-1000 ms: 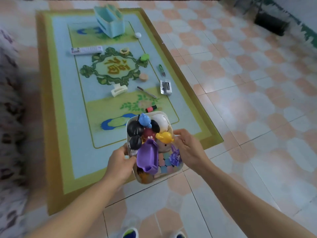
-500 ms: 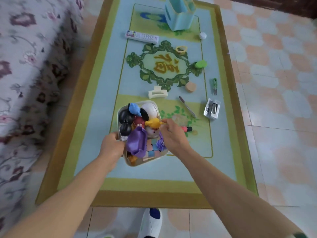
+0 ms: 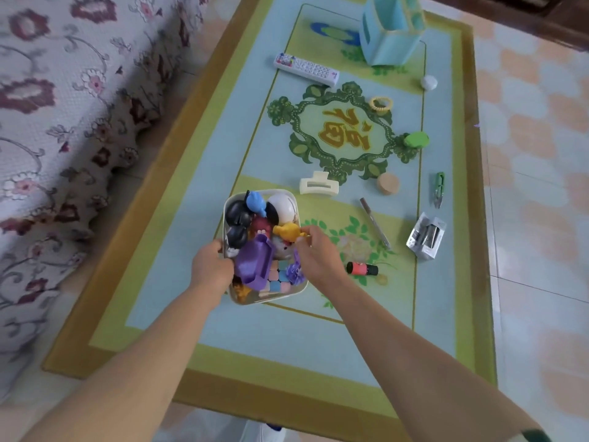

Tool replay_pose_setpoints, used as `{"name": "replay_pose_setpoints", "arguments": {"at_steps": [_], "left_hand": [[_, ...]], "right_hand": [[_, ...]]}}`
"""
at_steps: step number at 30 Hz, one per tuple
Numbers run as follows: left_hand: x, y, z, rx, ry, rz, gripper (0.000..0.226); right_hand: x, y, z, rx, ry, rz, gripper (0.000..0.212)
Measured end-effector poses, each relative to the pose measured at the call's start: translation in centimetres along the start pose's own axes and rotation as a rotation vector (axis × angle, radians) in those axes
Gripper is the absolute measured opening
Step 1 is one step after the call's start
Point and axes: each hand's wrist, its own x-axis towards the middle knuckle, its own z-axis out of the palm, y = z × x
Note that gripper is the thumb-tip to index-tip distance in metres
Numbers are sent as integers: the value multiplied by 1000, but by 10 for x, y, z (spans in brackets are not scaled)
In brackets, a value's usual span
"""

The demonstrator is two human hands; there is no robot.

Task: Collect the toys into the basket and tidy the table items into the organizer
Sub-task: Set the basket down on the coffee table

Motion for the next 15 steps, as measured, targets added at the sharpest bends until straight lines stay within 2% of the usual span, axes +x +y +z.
{"name": "replay_pose_setpoints", "arguments": {"at_steps": [10,15], "left_hand": [[-4,9,-2,56,-49,-1,33],[-35,34,-17,109,14,95,19]], "right_hand": [[-5,-6,-7,-72,-48,-10,29],[-32,-15,-20,-86,14,22,45]]}}
